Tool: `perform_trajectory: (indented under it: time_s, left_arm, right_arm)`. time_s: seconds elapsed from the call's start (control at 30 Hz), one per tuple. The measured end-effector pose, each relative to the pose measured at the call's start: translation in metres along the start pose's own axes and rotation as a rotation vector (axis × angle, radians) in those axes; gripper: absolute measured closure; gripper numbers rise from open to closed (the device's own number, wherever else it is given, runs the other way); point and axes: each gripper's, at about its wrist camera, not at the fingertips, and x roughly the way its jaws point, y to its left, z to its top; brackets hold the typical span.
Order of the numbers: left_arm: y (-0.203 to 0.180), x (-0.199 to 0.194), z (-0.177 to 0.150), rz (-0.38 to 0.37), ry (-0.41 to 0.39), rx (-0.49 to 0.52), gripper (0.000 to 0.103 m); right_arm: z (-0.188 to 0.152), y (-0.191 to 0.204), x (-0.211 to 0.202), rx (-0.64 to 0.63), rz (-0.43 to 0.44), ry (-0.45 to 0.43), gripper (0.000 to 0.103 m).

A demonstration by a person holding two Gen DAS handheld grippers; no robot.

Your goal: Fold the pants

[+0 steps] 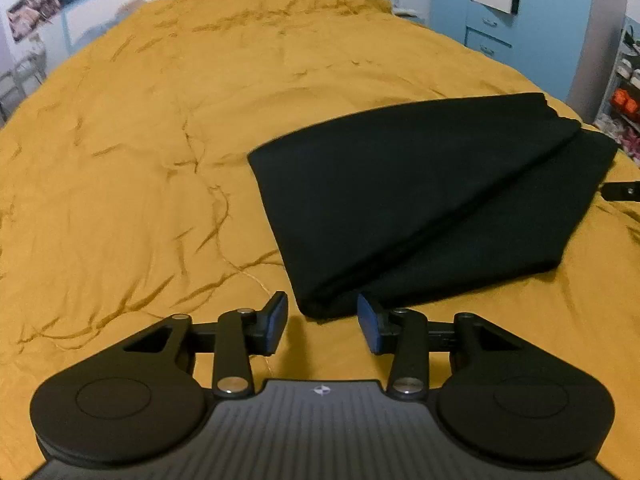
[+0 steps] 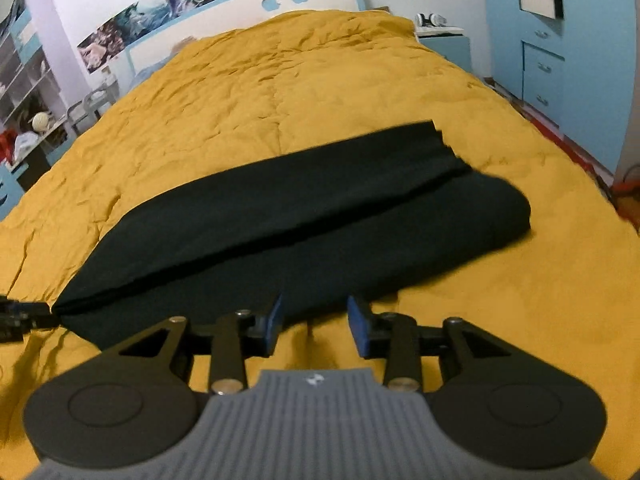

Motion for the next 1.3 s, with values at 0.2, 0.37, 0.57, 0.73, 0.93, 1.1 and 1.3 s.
perform_trajectory:
  time_s: [0.2,0.37,0.57,0.73,0.93,1.1,1.3]
  left_arm:
    - [0.002,0.008,-0.002,-0.003,-0.008,-0.04,0.095]
    - [0.012,0.005,-0.01,-0.027,0.018,-0.08,0.099]
    - [0.022,0.008,-0.021,-0.03,0.064,-0.158,0.103]
    - [0.044,-0.01,-0.03,-0.095,0.043,-0.306,0.103]
    - [0.072,-0.022,-0.02,-0.198,-0.034,-0.51,0.066]
    - [0.09,0.001,-0.007,-0.299,-0.043,-0.67,0.051]
    - [0.102,0.044,-0.011,-0.368,-0.006,-0.84,0.051]
  right_arm:
    - [-0.002,0.018,0.003,0.0,0.067,-0.036,0.071]
    - [-0.005,0.044,0.019,-0.08,0.085,-0.023,0.072]
    - [-0.019,0.047,0.038,-0.103,0.045,0.051,0.073]
    - [-0.021,0.045,0.035,-0.104,0.043,0.049,0.074]
    - [-0.011,0.041,0.016,-0.071,0.066,0.012,0.073]
    - [-0.003,0.037,0.007,-0.059,0.067,-0.008,0.071]
    - [0.007,0.036,0.004,-0.074,0.064,-0.031,0.068]
